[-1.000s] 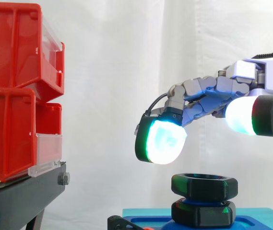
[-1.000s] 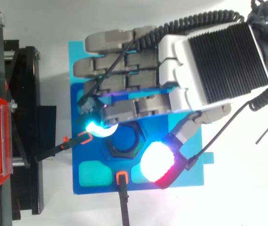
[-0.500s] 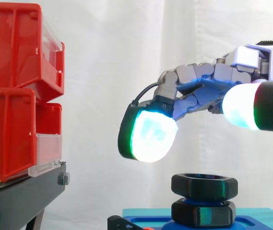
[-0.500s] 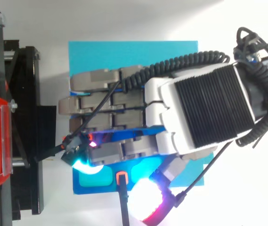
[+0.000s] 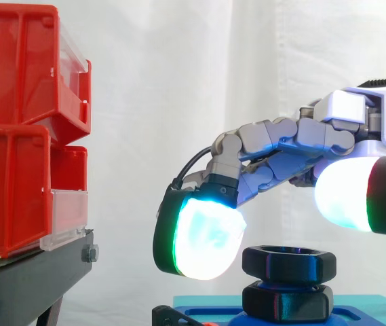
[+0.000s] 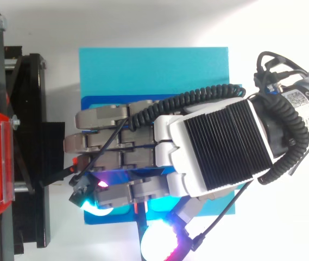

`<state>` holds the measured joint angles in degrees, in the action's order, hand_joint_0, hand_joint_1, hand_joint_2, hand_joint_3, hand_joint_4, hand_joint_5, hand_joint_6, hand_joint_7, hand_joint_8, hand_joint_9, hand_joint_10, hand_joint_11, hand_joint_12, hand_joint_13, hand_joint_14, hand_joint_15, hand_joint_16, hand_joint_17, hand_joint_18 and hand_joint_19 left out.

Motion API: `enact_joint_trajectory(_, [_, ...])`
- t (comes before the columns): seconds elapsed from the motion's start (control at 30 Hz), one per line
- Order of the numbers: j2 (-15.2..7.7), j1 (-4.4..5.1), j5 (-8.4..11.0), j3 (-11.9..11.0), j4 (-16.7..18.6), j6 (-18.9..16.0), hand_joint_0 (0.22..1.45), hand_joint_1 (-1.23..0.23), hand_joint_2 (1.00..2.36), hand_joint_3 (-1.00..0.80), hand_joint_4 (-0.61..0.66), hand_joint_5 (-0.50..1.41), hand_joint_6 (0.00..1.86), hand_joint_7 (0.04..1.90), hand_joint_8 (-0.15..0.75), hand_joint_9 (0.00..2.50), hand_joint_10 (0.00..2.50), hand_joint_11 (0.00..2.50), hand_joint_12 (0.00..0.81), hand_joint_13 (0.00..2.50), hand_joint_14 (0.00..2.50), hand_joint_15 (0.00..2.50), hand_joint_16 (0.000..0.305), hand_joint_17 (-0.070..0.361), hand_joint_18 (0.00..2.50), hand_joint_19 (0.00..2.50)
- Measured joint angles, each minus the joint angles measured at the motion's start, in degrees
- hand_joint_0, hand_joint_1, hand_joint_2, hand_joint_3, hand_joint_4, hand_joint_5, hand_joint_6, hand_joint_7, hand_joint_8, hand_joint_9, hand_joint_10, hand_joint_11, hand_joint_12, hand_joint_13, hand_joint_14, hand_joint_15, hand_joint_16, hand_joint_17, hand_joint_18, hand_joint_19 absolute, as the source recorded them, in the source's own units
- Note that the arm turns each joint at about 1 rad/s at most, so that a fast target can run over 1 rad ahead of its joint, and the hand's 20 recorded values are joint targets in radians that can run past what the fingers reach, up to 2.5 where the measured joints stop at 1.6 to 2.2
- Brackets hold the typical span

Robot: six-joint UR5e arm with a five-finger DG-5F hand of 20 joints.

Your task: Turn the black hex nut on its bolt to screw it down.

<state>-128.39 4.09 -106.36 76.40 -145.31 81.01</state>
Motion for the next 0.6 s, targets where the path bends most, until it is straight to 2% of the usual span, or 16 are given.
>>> enact_joint_trajectory(0.23, [0.0,-0.37,-0.32,0.0,-2.2,0.0,0.49,-0.28,1.0,-0.5,0.26,-0.15,0.53,1.05,0.311,0.56,0.01,0.37,0.348,0.46,0.0,0.13,0.044,0.098,0.3,0.11])
enact_joint_trajectory(0.6, [0.0,-1.04,-1.5,0.0,-2.5,0.0,0.49,-0.3,1.0,-0.5,0.26,-0.16,0.56,1.0,0.309,0.56,0.01,0.37,0.35,0.47,0.0,0.13,0.044,0.1,0.31,0.13])
